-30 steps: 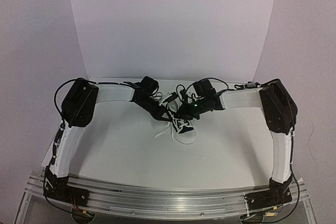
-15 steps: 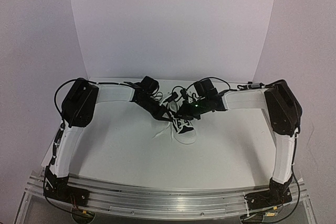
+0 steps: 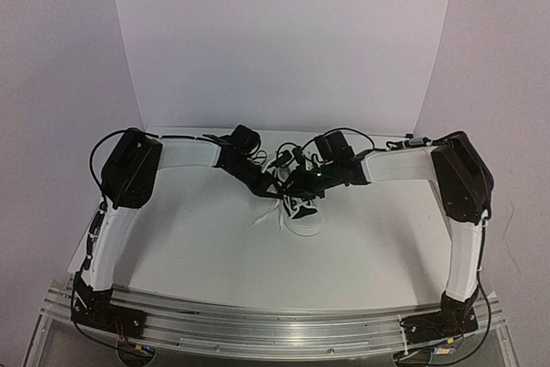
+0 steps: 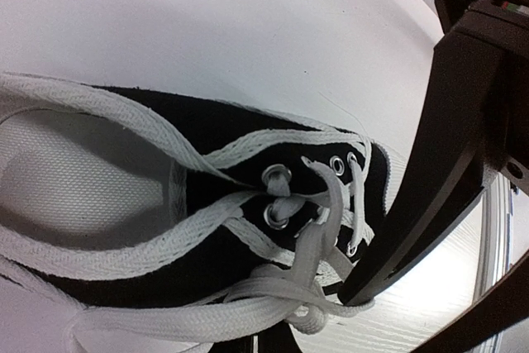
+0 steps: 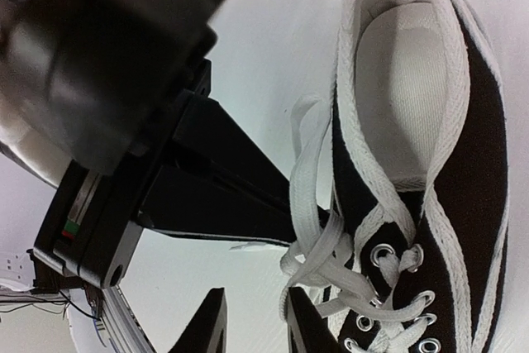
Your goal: Tie the shoes
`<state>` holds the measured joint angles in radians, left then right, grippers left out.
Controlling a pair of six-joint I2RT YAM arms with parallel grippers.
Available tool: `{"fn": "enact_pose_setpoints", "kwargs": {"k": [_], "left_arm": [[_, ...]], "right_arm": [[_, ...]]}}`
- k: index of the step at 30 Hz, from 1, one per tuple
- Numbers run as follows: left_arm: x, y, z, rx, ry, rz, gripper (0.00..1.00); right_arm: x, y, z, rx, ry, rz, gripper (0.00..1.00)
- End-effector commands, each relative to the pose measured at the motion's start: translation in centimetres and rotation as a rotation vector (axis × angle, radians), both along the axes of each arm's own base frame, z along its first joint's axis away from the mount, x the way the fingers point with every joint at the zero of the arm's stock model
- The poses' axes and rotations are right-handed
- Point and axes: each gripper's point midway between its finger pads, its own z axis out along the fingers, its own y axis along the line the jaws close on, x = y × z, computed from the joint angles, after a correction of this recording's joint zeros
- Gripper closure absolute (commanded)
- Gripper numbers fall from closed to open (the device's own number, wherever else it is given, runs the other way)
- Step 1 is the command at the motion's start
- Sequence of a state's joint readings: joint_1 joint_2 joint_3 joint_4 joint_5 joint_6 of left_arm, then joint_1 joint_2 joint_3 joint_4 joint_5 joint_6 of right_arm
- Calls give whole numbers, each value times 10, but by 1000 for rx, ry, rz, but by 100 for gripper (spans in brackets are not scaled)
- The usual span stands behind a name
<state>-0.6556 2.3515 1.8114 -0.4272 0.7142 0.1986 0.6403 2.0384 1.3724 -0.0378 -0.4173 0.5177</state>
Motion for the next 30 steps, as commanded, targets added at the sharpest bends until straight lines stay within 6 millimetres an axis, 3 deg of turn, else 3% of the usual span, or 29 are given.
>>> {"fn": "enact_pose_setpoints", "kwargs": {"k": [1, 9, 13, 17, 19, 21, 24, 30], "left_arm": [[5, -15, 4, -43, -31, -9, 100], [5, -16, 4, -51, -35, -13, 100], [6, -16, 2, -46, -42, -12, 100], [5, -16, 2, -45, -42, -15, 100], [5, -15, 1, -42, -39, -15, 100], [4, -14, 1, -41, -35, -16, 100], [2, -14, 1, -44, -30, -16, 100], [2, -15, 2, -53, -20, -13, 100]], "right_arm": [[10, 1, 22, 42, -20, -51, 69], [22, -23, 50, -10, -53, -131, 55], [30, -40, 50, -62, -48, -183, 54], [37, -50, 44, -108, -60, -210, 66], [38, -49, 35, -138, -48, -186, 76], [36, -46, 21, -160, -28, -151, 81], [26, -41, 7, -163, -5, -89, 82], [20, -29, 4, -150, -19, -7, 80]]}}
